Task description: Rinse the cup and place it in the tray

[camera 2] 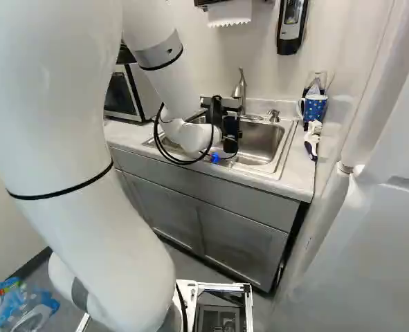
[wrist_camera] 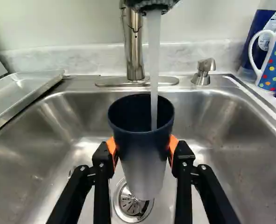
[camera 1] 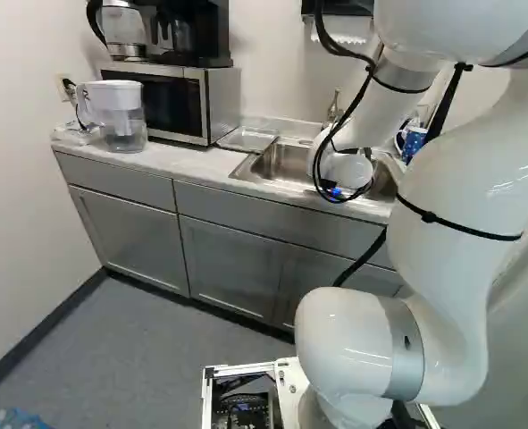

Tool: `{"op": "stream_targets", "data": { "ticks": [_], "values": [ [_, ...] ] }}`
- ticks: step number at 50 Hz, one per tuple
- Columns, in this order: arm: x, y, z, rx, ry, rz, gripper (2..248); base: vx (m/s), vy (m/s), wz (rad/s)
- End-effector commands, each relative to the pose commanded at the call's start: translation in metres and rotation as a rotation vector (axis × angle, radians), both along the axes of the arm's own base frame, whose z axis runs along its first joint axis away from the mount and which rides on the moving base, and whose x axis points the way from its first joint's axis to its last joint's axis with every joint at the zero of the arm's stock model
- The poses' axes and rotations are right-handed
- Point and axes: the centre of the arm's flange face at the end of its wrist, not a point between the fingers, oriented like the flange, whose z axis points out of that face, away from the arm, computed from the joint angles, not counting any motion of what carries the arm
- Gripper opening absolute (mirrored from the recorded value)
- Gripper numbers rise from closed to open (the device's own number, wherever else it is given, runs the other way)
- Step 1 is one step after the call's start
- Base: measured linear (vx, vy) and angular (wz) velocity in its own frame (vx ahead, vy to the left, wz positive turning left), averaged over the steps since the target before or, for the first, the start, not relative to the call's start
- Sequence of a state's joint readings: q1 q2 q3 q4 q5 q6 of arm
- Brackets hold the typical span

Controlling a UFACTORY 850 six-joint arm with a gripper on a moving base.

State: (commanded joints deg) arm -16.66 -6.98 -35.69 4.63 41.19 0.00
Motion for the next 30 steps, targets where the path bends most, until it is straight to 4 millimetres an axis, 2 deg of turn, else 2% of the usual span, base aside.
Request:
{"op": "stream_targets", "data": {
  "ticks": [30],
  "values": [
    [0.0,0.0,0.0,0.0,0.0,0.0,124,0.0,0.0,0.0]
  ]
}}
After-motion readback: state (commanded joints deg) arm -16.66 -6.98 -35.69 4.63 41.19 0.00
